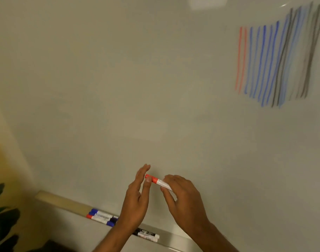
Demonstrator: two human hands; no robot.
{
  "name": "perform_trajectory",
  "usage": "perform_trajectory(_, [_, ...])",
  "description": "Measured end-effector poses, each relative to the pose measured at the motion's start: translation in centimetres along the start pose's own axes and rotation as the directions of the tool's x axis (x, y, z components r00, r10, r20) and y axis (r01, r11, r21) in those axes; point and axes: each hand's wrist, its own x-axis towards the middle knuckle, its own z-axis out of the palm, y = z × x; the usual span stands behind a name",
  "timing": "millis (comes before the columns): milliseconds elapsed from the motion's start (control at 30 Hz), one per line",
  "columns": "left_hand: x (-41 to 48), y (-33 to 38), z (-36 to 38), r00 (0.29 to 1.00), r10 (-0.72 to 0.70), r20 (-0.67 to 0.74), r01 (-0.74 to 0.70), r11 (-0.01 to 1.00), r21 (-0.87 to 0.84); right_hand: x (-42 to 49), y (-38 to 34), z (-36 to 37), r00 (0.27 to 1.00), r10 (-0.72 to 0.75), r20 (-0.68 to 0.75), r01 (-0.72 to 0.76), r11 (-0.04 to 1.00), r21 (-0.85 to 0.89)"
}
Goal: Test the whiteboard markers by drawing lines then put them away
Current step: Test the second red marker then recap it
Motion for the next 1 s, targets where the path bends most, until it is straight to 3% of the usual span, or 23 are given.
perform_trajectory(67, [-0.8,-2.9,-1.3,0.998,0.059,0.018,-0.062,0.975,0.212,-0.9,0.0,2.3,1.0,-0.023,0.017,0.024,1.0,-0.012])
perform_trajectory(167, [-2.3,-6.6,-3.5,0.995,0.096,0.034,-0.1,0.847,0.521,-2.3,-0.6,5.5,0.996,-0.062,0.062,0.063,0.998,-0.019])
perform_trajectory(300, [-5.0,-10.1,-6.4,0.999,0.005,0.036,-0.03,0.684,0.729,-4.1,-1.9,9.6,0.983,-0.069,0.172,0.068,0.998,0.011])
perform_trajectory(500, [-9.6,-15.8,-10.2,0.992,-0.116,0.041,0.029,0.548,0.836,-7.9,-4.0,16.2,0.943,-0.085,0.322,0.057,0.994,0.094])
perform_trajectory(733, [-14.8,-22.3,-14.5,0.955,-0.296,-0.004,0.162,0.509,0.846,-13.6,-6.0,23.1,0.861,-0.095,0.5,0.034,0.991,0.129])
perform_trajectory(1000, [-20.1,-29.6,-18.3,0.933,-0.35,-0.081,0.242,0.444,0.863,-18.2,-9.4,29.4,0.766,-0.139,0.627,0.087,0.99,0.113])
